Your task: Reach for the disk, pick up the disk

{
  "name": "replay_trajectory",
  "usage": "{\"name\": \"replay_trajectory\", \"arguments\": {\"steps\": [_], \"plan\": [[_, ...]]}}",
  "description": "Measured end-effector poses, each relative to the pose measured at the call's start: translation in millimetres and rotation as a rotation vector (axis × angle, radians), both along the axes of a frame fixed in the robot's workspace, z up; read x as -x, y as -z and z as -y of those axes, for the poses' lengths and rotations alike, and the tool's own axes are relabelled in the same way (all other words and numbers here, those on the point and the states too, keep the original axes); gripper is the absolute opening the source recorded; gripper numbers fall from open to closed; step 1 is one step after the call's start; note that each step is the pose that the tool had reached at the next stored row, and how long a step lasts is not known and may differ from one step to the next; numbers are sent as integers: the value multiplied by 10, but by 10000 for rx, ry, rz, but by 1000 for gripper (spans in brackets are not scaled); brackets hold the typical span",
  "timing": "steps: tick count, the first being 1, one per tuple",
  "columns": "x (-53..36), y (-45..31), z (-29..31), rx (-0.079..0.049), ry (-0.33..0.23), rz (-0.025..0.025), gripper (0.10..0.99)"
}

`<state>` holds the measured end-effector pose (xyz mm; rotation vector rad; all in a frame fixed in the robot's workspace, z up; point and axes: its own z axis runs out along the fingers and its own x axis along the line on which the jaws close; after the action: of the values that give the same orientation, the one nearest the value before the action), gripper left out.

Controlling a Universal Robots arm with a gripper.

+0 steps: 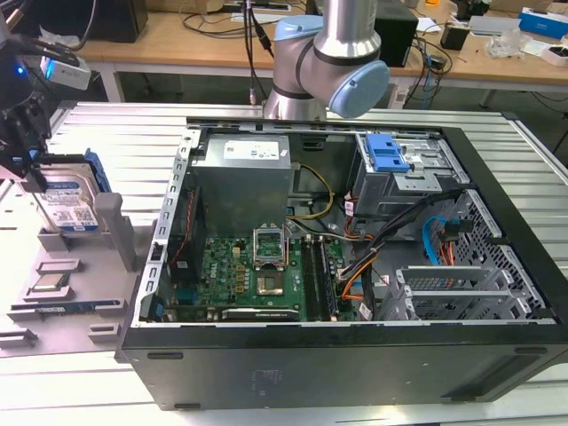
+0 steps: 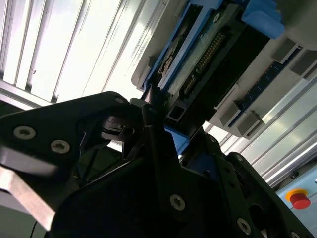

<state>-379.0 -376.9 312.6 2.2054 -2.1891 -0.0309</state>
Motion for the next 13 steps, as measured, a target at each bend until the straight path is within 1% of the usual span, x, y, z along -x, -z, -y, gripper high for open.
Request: {"name": "replay_trajectory", "arguments": {"steps": [2, 5, 13], "plan": [[-1, -18, 0, -1, -2, 1, 365], [-3, -68, 0, -1, -1, 1, 365], [-8, -172, 0, -1, -1, 0, 365]]}}
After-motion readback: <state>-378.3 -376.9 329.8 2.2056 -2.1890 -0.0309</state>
